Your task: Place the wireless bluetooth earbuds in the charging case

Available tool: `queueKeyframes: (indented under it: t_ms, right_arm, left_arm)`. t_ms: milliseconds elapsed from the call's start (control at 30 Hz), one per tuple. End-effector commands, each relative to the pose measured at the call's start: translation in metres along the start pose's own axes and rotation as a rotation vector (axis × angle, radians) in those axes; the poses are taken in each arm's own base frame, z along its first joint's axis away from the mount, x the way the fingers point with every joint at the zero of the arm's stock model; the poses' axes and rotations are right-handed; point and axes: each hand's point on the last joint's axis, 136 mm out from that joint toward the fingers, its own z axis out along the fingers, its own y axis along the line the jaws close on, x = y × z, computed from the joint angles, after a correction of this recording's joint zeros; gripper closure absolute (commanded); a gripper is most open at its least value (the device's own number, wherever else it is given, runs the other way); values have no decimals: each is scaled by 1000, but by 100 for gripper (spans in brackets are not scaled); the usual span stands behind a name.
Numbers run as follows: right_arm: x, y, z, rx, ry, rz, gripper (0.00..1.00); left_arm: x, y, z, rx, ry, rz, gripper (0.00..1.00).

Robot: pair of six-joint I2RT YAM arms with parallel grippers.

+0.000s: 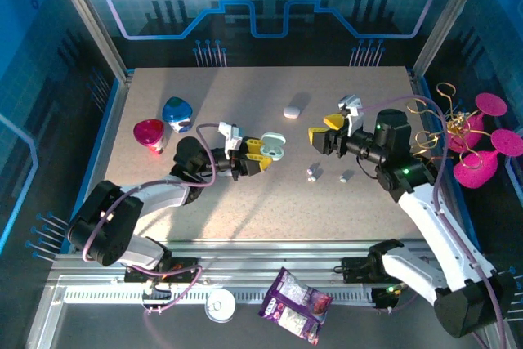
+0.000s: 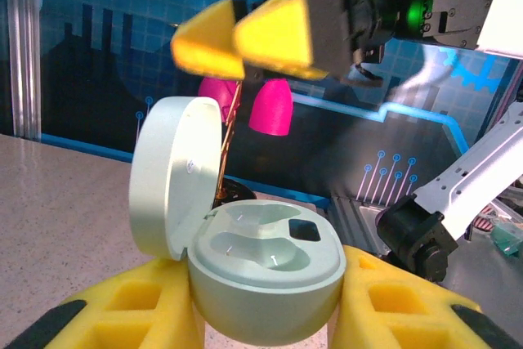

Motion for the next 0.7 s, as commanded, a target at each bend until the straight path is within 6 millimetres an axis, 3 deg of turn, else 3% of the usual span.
queueKeyframes:
  t_ms: [0, 200, 400, 500, 667]
  right_arm:
    - [57, -46, 4, 231, 186, 142, 34]
    - [132, -86, 7, 442, 425, 235, 34]
    - [183, -116, 7, 602, 578, 293, 32]
    - [198, -118, 17, 584, 627, 291, 34]
    - [216, -100, 45, 456, 679, 316, 47]
  left_arm:
    - [-6, -3, -5, 1, -26, 28, 65]
    - [-9, -6, -7, -1, -24, 41, 65]
    - [-10, -8, -7, 4, -22, 44, 65]
    - [-11, -9, -8, 6, -23, 44, 65]
    - [-10, -10, -9, 4, -21, 43, 65]
